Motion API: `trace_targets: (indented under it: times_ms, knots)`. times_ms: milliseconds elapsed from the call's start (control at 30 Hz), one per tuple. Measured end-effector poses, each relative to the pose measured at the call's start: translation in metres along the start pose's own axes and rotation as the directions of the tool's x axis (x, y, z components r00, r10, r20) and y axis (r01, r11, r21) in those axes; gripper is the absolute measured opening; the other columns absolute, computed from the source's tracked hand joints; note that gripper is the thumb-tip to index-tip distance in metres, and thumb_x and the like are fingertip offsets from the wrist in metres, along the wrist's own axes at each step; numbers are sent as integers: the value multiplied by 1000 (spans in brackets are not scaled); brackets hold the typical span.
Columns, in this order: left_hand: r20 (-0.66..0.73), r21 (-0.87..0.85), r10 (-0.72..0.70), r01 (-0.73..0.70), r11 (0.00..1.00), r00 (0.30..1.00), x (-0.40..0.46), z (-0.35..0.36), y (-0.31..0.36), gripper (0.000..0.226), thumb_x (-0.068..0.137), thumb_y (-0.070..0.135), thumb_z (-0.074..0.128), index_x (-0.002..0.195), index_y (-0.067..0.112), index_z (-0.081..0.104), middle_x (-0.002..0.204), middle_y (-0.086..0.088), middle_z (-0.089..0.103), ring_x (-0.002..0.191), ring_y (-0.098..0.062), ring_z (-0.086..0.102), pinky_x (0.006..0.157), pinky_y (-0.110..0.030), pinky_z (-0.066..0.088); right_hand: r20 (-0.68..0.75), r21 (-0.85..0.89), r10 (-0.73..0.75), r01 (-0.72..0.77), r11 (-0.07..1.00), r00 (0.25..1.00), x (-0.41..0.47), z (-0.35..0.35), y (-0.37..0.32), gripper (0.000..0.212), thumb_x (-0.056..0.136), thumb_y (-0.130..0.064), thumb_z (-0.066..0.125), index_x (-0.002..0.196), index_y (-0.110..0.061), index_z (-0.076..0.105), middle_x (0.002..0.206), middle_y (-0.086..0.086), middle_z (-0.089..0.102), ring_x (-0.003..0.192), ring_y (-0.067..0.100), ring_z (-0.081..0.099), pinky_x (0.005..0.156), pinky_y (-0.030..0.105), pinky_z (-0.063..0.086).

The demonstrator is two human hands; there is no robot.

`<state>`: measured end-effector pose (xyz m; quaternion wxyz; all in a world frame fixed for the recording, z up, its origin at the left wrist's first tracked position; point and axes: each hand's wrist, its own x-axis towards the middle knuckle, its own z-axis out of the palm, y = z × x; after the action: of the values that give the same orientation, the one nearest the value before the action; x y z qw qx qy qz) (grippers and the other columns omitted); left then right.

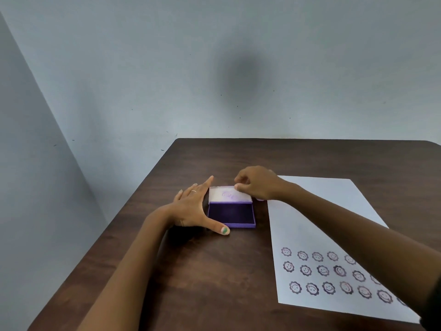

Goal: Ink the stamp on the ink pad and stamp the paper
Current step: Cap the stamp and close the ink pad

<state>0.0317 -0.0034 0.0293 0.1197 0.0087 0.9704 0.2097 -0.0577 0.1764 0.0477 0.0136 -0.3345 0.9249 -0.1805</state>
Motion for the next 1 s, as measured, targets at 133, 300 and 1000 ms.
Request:
trace_targets:
  times_ms: [133,300,1000]
  knots:
    - [-26,0,4,-4,1000,1000,2,4,-2,129,57,69,72,145,37,-17,160,-4,1,146,-26,-2,118,-48,-2,24,71,38,-39,997,999,13,2,-8,26,90,-23,53,102,-4,65,108,12,67,92,21,58,82,35,47]
    - [-27,4,12,-12,1000,1000,6,6,-5,131,53,75,69,143,39,-19,159,-4,3,146,-26,-2,117,-51,-3,91,133,90,-102,986,992,18,-1,-8,27,90,-20,53,96,5,63,101,22,66,82,26,57,71,33,43]
    - [-92,-130,40,-52,990,995,1,2,-2,147,48,66,79,131,41,-40,160,-3,6,145,-30,7,117,-49,4,-140,68,-39,49,997,989,-31,-32,-28,13,84,-35,62,85,-23,65,97,-2,67,105,17,49,92,45,36]
